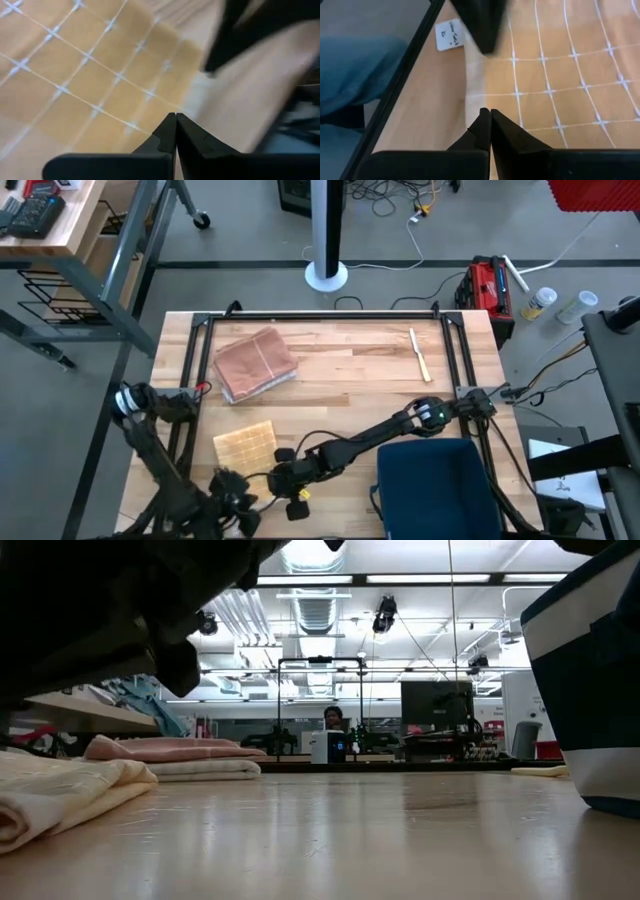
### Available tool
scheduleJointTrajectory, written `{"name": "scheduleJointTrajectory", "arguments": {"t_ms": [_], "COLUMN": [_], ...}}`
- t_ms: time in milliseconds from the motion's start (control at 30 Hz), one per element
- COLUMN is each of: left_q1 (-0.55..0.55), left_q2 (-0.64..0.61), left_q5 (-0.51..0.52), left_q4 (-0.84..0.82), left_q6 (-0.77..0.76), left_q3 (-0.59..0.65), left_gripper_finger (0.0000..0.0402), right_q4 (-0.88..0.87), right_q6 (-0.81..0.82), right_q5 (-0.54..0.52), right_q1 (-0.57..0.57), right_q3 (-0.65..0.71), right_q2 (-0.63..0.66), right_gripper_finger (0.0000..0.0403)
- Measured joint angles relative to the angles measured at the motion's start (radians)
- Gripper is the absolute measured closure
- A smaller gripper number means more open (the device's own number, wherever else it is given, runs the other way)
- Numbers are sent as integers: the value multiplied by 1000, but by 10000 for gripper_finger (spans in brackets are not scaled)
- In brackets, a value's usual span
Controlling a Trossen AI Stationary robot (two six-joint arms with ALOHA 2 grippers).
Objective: Fold towel
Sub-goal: Fold the yellow towel
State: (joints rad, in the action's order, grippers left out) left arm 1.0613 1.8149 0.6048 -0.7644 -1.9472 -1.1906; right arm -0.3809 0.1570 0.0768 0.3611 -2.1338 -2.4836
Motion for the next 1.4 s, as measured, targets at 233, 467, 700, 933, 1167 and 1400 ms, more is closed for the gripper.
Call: {"name": "scheduleJointTrajectory", "arguments": {"t_ms": [233, 467, 700, 933, 1167, 1400], "left_q1": [-77, -55, 12, 66, 76, 59], "left_q2": [-4, -4, 0, 0, 0, 0], "left_q5": [-218, -178, -212, -222, -187, 7], "left_q4": [329, 422, 410, 409, 358, -12], "left_q6": [116, 113, 84, -38, -10, -3], "left_q3": [198, 237, 181, 173, 85, -27], "left_gripper_finger": [402, 402, 402, 402, 402, 402], "right_q4": [42, -5, -60, -88, -244, -353], "right_q6": [-15, 34, 44, 38, -24, -63], "right_q5": [-60, -93, -100, -94, -72, -70], "right_q1": [-15, -49, -84, -81, -77, -84], "right_q3": [11, 10, 12, 14, 21, 21], "right_q2": [-30, -81, -79, -67, 9, 51], "right_gripper_finger": [403, 403, 403, 403, 403, 403]}}
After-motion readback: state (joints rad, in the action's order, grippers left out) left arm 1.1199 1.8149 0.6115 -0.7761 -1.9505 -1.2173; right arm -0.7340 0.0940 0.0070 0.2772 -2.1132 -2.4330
